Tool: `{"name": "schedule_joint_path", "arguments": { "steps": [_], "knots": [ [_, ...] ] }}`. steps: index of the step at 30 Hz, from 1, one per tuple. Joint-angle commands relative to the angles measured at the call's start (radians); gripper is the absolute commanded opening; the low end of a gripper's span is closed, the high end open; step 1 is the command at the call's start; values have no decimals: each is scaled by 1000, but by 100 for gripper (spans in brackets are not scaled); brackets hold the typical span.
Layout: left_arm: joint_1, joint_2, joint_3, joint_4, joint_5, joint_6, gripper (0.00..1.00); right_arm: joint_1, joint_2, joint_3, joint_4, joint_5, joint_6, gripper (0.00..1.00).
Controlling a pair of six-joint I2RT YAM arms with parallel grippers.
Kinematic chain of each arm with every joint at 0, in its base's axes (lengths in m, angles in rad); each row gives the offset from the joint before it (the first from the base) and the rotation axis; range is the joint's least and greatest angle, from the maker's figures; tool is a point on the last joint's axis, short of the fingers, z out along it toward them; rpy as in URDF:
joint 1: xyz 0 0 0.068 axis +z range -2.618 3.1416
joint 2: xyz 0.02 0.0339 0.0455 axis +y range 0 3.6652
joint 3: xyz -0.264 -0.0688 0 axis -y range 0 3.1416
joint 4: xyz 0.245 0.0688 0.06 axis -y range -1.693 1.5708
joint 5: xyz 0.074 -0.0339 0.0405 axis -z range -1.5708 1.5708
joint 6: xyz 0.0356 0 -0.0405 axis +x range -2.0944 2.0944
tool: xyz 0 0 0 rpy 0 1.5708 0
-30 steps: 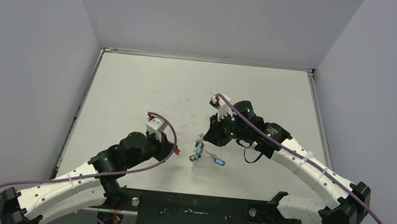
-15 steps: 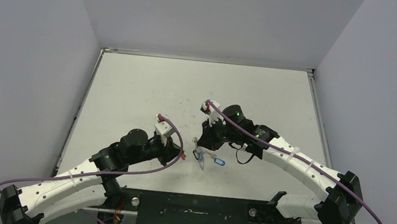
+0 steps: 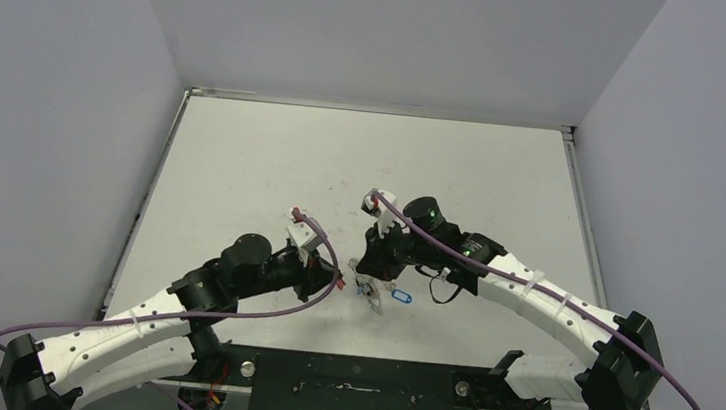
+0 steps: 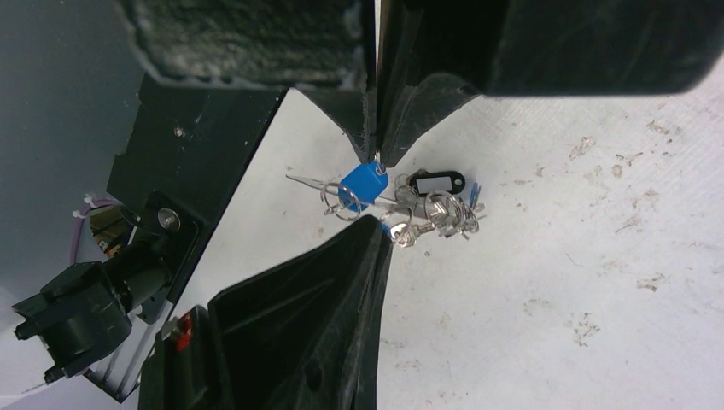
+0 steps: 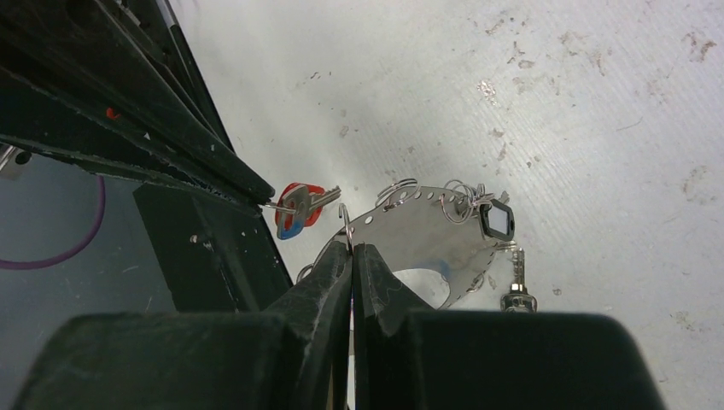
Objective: Put the keys on the keyring
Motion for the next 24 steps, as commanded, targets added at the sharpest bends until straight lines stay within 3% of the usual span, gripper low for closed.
{"name": "schedule_joint_path", "arguments": {
  "steps": [1,24],
  "knots": [
    [-1,-15,65,87,16,31,0,27,-5,27,12,-38,-60,0],
    [-8,22,107,-16,49,-1,0,75,24,81,-53,40,-98,0]
  ]
}}
